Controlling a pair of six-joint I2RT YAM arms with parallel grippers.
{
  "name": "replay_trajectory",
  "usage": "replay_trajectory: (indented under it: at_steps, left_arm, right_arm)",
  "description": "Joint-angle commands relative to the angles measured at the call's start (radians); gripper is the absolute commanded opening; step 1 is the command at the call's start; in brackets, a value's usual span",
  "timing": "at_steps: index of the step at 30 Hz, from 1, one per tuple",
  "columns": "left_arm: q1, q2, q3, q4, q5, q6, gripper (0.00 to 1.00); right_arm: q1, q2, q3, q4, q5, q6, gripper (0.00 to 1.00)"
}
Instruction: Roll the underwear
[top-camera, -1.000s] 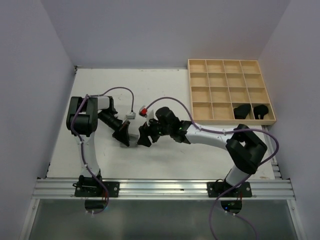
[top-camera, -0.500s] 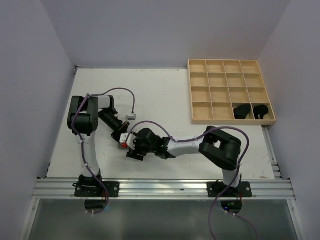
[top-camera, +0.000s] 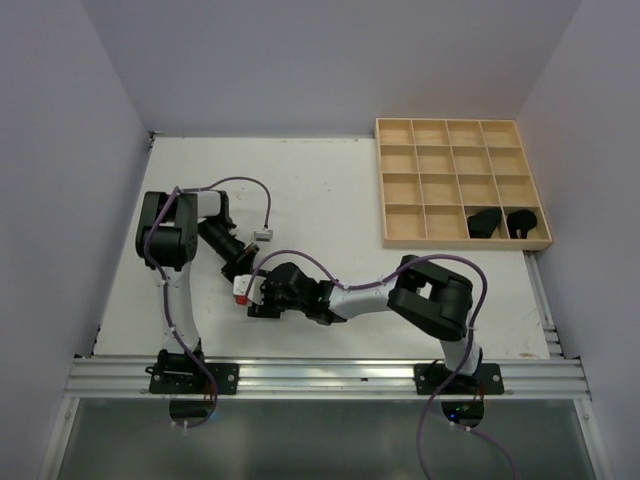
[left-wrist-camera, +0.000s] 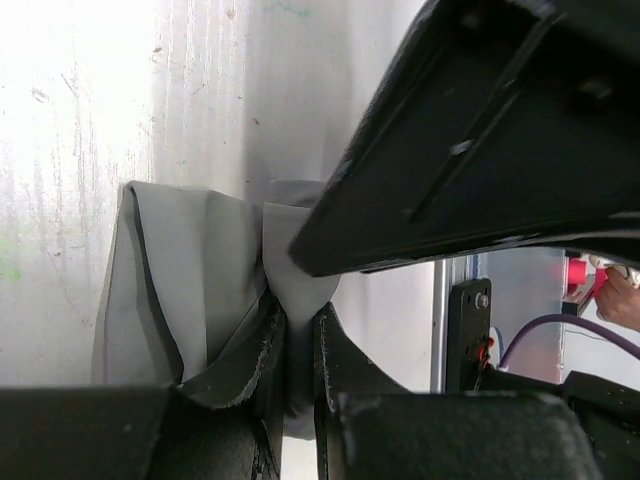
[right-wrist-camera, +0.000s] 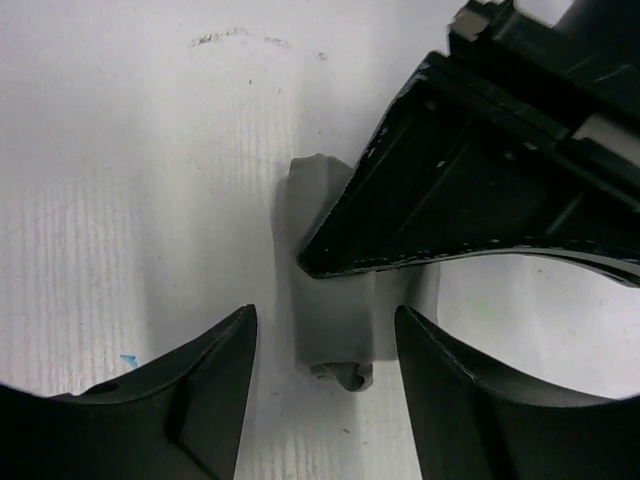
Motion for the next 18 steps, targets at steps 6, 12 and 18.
replay_trajectory:
  at_steps: [6,12,18]
  left_arm:
    - [0.005,0.030,0.025,0.203,-0.131,0.005,0.25]
    - [0.019,-0.040,0.015,0.231,-0.092,0.000,0.37]
    - [0.177,-0.293,-0.038,0.218,0.090,0.126,0.55]
  right_arm:
    - [-0.002,0.088,0.044,0.012,-0.048,-0.019,0.28]
    - [-0.007,0.084,0.072,-0.103,-0.104,0.039,0.00]
    - [-0.065,0.064,0.093,-0.244,-0.249,0.199,0.00]
